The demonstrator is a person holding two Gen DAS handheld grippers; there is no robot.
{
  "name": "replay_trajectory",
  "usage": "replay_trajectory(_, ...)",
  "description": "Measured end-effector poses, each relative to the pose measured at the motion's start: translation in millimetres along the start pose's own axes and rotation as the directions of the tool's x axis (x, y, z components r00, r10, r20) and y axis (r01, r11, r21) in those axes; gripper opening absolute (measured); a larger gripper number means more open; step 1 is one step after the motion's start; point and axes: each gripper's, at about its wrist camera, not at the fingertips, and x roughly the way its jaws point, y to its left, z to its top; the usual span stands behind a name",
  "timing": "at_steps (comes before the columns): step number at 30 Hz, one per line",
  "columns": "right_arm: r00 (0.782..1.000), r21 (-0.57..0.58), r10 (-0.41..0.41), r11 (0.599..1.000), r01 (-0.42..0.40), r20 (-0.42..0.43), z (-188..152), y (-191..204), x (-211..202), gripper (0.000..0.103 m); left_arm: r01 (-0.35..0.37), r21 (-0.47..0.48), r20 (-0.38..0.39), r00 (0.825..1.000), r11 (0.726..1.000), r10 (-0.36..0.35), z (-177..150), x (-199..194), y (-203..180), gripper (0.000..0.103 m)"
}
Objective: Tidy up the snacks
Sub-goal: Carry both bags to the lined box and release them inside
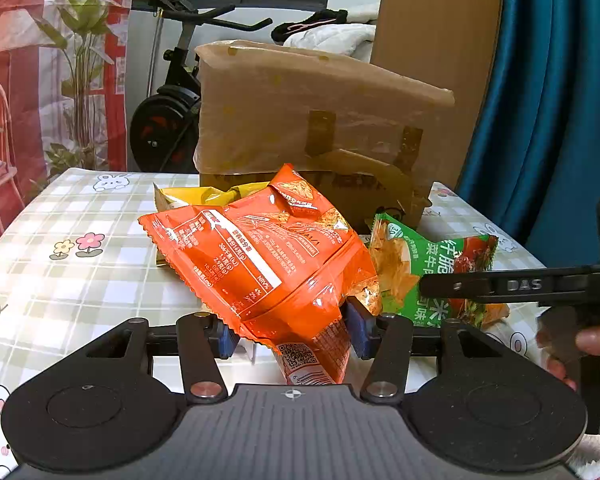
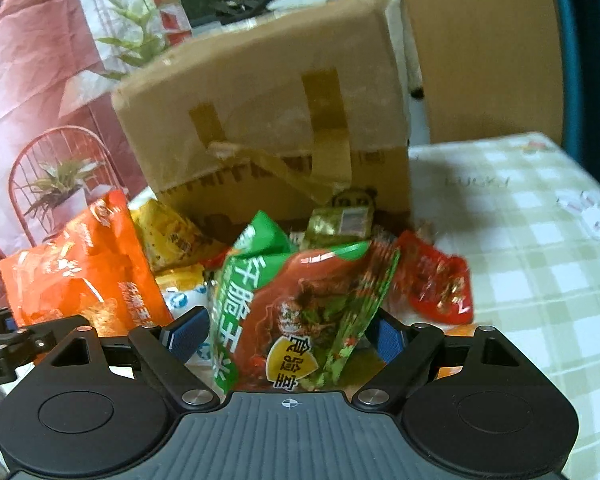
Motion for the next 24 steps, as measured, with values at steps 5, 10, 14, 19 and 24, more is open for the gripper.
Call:
replay_trajectory(5, 1.000, 0.000, 0.020, 1.000, -0.020, -0.024, 0, 7, 4, 0.065, -0.004, -0.002, 0.010, 1.000, 1.000, 0.004, 1, -2, -2, 0.055)
replay_trajectory(10, 0.999, -0.071, 0.021, 0.997, -0.019, 0.033, 6, 21, -17, 0.058, -0.010, 0.005, 0.042, 0.999, 1.000, 0.010, 5, -8, -4, 0.055)
replay_trajectory(14, 0.995, -0.095, 0.032, 0.995, -0.022, 0.096, 16, 26, -39, 0.058, -0.022, 0.014, 0.083, 0.996, 1.000, 0.021, 13, -15, -5, 0.055)
replay_trajectory(19, 0.983, -0.146, 0.020, 0.989, 0.007, 0.180, 35, 35, -60, 0.058, -0.037, 0.016, 0.134, 0.990, 0.999, 0.035, 31, -22, -3, 0.055)
replay_trajectory(24, 0.966, -0.161, 0.015, 0.987, 0.028, 0.259, 63, 34, -78, 0.058, -0.044, 0.036, 0.204, 0.978, 0.998, 0.036, 56, -30, -4, 0.055)
